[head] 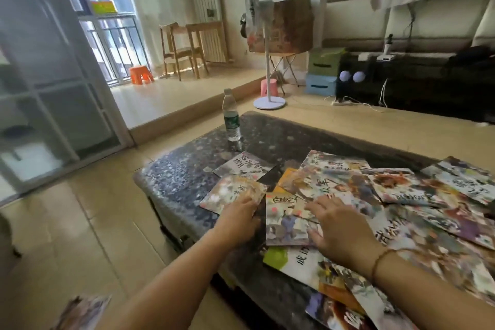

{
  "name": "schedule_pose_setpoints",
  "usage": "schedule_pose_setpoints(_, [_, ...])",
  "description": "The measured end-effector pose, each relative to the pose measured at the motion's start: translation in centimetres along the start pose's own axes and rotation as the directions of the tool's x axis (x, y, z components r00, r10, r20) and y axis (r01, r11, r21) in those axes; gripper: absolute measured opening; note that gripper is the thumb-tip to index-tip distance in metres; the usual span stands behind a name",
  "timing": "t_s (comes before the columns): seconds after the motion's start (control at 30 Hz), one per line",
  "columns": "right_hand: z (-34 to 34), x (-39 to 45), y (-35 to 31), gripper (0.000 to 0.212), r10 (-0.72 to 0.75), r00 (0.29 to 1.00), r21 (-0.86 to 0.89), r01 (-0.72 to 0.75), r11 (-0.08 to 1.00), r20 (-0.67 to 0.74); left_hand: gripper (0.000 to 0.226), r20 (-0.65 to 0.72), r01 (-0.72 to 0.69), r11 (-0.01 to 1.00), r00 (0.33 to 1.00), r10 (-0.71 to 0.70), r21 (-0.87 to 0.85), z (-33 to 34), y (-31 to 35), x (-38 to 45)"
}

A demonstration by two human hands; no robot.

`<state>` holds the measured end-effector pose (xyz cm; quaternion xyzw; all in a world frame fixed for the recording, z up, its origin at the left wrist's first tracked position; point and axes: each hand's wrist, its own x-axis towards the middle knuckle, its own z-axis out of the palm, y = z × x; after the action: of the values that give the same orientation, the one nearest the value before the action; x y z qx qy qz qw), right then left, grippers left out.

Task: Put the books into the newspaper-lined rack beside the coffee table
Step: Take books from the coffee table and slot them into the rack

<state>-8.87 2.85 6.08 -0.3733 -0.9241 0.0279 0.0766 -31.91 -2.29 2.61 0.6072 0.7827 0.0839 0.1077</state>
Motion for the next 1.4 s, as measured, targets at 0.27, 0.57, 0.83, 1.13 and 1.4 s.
schedule_pose_setpoints(0.27, [5.7, 8.3, -4.1, 0.049, -0.016, 0.991, 0.083, 0.005, 0.997, 0.137, 0.07, 0.223, -0.035, 0.985, 0.975, -0.003, 0.166, 3.5, -6.0, -0.2])
schedule_pose_setpoints(0.57, [9.6, 16.3, -6.9, 0.064, 0.015, 0.951, -0.016, -0.01, 1.0, 0.309, 0.039, -0.132, -0.208, 0.974, 0.967, 0.218, 0.088, 4.0, -9.6, -3.7])
schedule_pose_setpoints(0.83, [11.0, 16.5, -8.2, 0.101, 0.028, 0.948, -0.169, 0.027, 0.985, 0.317, 0.058, -0.207, 0.288, 0.768, 0.855, -0.475, -0.572, 5.6, -13.8, -6.7])
schedule_pose_setpoints(1.13, [11.2, 14.1, -11.6, 0.103, -0.035, 0.944, -0.087, 0.067, 0.994, 0.328, 0.022, 0.295, 0.431, 0.195, 0.822, -0.487, -0.881, 3.5, -12.7, -7.6])
schedule_pose_setpoints(1.4, [6.6, 14.8, -10.1, 0.079, 0.048, 0.989, 0.677, -0.13, 0.724, 0.139, 0.014, 0.083, 0.27, 0.447, 0.915, -0.394, -0.853, -0.1, -12.1, -9.3])
